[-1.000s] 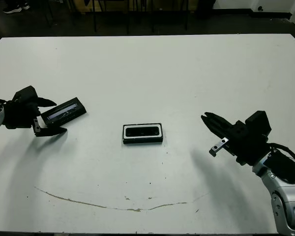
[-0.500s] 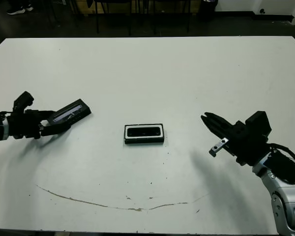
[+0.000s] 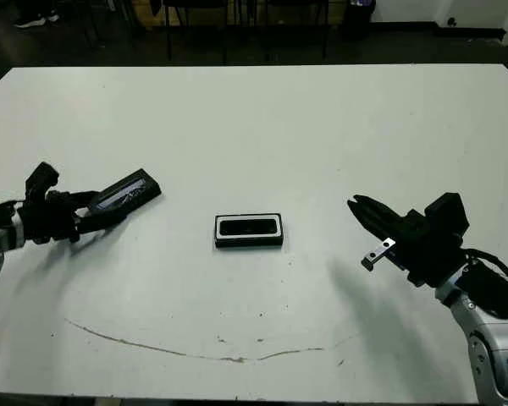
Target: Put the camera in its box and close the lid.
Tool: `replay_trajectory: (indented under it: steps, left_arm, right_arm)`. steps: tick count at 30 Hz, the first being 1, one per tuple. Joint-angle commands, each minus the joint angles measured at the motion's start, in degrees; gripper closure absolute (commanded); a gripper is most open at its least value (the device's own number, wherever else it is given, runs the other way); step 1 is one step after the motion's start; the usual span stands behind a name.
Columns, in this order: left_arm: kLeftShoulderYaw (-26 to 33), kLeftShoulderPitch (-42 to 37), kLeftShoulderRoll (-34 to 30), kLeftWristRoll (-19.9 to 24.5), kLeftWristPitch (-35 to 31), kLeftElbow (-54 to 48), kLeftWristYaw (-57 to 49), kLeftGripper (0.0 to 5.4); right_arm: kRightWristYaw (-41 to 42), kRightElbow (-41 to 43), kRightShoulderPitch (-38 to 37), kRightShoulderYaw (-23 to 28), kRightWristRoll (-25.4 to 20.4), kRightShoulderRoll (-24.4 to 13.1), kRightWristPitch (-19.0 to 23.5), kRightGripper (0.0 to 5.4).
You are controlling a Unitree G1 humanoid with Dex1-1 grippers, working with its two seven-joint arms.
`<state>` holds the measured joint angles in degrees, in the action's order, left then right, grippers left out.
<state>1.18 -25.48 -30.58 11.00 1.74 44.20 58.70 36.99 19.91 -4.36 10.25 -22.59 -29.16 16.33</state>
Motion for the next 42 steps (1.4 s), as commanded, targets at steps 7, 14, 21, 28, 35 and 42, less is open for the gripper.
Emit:
replay_trajectory:
  steps: [7, 14, 21, 28, 35, 42]
  left_arm:
    - [2.93, 10.01, 1.36, 9.78, -12.00, -31.82, -1.96, 2.63]
    - [-0.92, 4.97, 1.15, 12.90, -19.62, -41.32, -0.01, 2.64]
    - [-8.30, -0.82, 1.26, 8.98, -19.49, -36.14, 5.20, 2.64]
    - [-13.57, -4.84, 1.91, 5.29, -18.43, -29.66, 9.72, 2.64]
    - [-14.64, -6.60, 3.36, 3.47, -17.73, -24.93, 10.63, 2.64]
    - [-15.03, -6.67, 4.04, 2.40, -18.58, -22.40, 10.66, 2.64]
  right_arm:
    - [-1.31, -0.81, -0.21, -1.22, 0.86, 0.10, 1.60, 5.40]
    - [-0.97, -3.17, 0.52, -2.26, 1.28, 1.45, -1.54, 5.40]
    - [1.52, -6.95, 1.05, -2.11, 0.31, 2.24, -5.39, 5.40]
    - [2.16, -7.38, 0.79, -2.00, 0.21, 2.42, -6.50, 5.40]
    - [0.79, -5.20, 0.14, -2.26, 0.90, 1.76, -4.28, 5.40]
    - [-0.23, -3.94, -0.49, -2.42, 1.88, 1.43, -3.03, 5.40]
